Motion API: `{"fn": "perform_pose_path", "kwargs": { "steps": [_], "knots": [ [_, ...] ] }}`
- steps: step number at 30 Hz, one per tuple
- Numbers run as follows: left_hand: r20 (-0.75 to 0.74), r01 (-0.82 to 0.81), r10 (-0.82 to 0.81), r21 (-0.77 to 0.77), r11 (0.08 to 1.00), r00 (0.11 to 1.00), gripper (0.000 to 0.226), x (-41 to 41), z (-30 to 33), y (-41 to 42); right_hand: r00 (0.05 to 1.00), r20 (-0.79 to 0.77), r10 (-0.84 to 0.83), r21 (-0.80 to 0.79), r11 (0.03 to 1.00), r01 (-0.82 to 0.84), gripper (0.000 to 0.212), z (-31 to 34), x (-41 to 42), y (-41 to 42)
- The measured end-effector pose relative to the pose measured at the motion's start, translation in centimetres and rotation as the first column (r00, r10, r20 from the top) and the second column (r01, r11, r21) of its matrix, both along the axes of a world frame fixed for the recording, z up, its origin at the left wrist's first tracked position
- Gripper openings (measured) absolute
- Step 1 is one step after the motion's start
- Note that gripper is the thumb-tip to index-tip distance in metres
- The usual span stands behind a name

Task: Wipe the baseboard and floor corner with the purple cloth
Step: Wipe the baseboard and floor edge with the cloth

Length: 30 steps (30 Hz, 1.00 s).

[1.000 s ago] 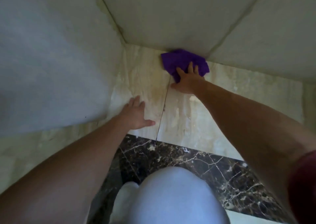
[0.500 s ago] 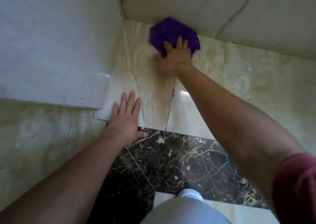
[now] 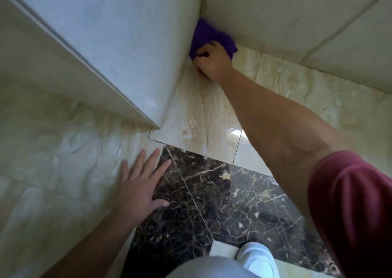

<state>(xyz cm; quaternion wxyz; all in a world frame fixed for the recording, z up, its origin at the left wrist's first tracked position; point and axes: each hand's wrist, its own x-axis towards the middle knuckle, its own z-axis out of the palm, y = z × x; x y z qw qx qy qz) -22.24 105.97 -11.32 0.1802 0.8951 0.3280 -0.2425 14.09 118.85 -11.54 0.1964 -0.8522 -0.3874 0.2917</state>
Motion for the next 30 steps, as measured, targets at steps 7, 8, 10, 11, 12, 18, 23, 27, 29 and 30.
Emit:
{"fn": "perform_pose_path", "kwargs": {
  "steps": [7, 8, 10, 11, 12, 18, 23, 27, 29, 30],
  "knots": [
    [-0.007, -0.028, 0.028, -0.041, 0.999, 1.000, 0.120, 0.4, 0.4, 0.1, 1.000, 0.010, 0.018, 0.042, 0.999, -0.018, 0.090, 0.5, 0.5, 0.1],
    [-0.013, -0.020, 0.020, -0.040, 0.999, 1.000, 0.120, 0.5, 0.4, 0.2, 1.000, 0.018, 0.004, 0.022, 1.000, -0.004, 0.091, 0.5, 0.1, 0.5],
    [-0.017, -0.008, 0.007, -0.056, 0.998, 1.000, 0.120, 0.7, 0.5, 0.2, 0.997, 0.072, -0.003, -0.023, 1.000, 0.005, 0.084, 0.3, -1.1, 0.7],
    [-0.011, -0.015, 0.014, -0.067, 0.998, 1.000, 0.120, 0.5, 0.5, 0.3, 0.996, 0.093, 0.007, -0.039, 0.999, -0.004, 0.079, 0.3, -1.7, 0.8],
    [-0.004, -0.015, 0.015, -0.076, 0.997, 1.000, 0.120, 0.4, 0.4, 0.3, 0.994, 0.104, 0.033, -0.051, 0.998, -0.028, 0.075, 0.3, -1.8, 0.7],
    [0.026, -0.007, 0.009, -0.085, 0.996, 1.000, 0.123, 0.0, 0.1, 0.5, 0.977, 0.109, 0.185, -0.077, 0.981, -0.177, 0.063, -0.6, -5.6, -4.4],
    [0.044, -0.054, 0.060, -0.115, 0.992, 0.997, 0.116, 0.0, 0.3, 0.5, 0.955, 0.160, 0.249, -0.098, 0.967, -0.236, 0.063, -0.2, -9.8, -8.4],
    [0.111, -0.102, 0.116, -0.125, 0.987, 0.987, 0.086, -0.7, 1.5, 1.5, 0.934, 0.200, 0.296, -0.149, 0.951, -0.270, 0.066, 0.1, -12.4, -10.5],
    [0.105, -0.105, 0.108, -0.038, 0.994, 0.989, 0.077, -2.7, 2.0, 2.4, 0.948, 0.187, 0.258, -0.140, 0.962, -0.235, 0.066, 0.5, -14.0, -11.3],
    [0.089, -0.113, 0.111, 0.012, 0.994, 0.990, 0.076, -4.3, 2.2, 3.0, 0.957, 0.171, 0.233, -0.138, 0.968, -0.211, 0.066, 0.6, -15.0, -11.5]
  ]
}}
